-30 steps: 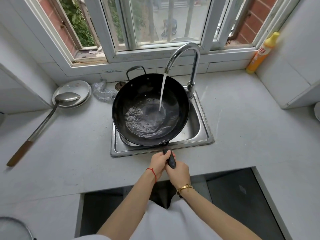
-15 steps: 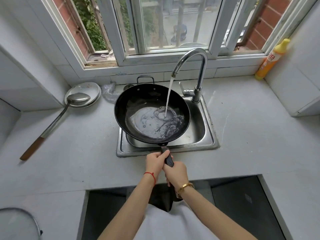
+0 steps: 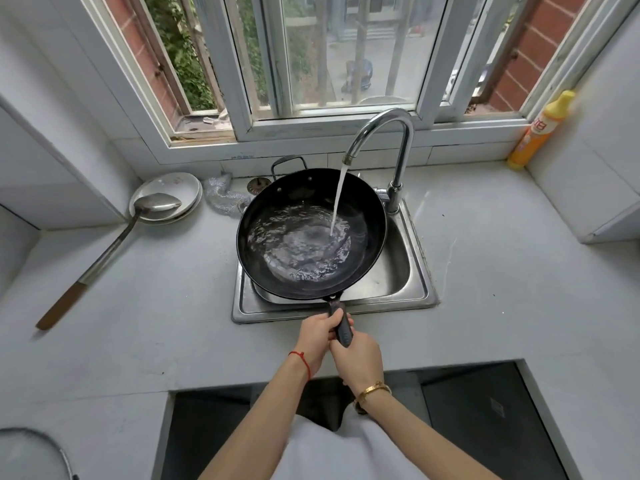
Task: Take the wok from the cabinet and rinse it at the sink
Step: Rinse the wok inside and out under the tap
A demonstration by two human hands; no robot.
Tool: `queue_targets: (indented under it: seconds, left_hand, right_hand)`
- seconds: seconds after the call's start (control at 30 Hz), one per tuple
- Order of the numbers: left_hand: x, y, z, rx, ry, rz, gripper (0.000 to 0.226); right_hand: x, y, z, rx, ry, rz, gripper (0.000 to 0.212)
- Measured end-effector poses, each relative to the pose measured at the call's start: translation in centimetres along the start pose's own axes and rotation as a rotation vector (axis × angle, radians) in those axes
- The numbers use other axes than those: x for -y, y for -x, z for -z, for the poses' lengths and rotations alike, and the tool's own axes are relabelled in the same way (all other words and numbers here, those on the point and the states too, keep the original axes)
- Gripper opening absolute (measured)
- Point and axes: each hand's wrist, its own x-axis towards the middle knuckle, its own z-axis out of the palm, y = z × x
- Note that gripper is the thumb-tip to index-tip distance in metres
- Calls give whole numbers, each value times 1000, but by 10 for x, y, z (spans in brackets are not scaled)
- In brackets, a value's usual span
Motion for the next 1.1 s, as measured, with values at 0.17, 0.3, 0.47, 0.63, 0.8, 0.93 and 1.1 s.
queue_targets:
  seconds: [0.17,0.3,0.47,0.63,0.8,0.93,1.1]
  left_hand:
    - [3,-2,1,-32,-72,-55,17]
    - [3,-6,5,-118,-181,-132,19]
    - [-2,-8,13,-183,-226,-168,21]
    - [-8,-7,16,-181,-215,-148,41]
    - [-13,-6,9,-112,-96,-92,22]
    - [-12,-6,6,-64,-19,-61,24]
    - [-10,-8,5,-57,-37,-63,22]
  right_hand:
    - [-3,-3,4,20,-53,-3,27]
    - [1,-7,3,84,-185,-60,29]
    - [12,-6,-1,136,-310,-133,27]
    - [23,-6,-3,99,-307,-132,30]
    - [26,-5,2,67,-243,-103,27]
    - [25,-4,7,41,-138,-50,29]
    - [18,-7,7,21,-123,-13,30]
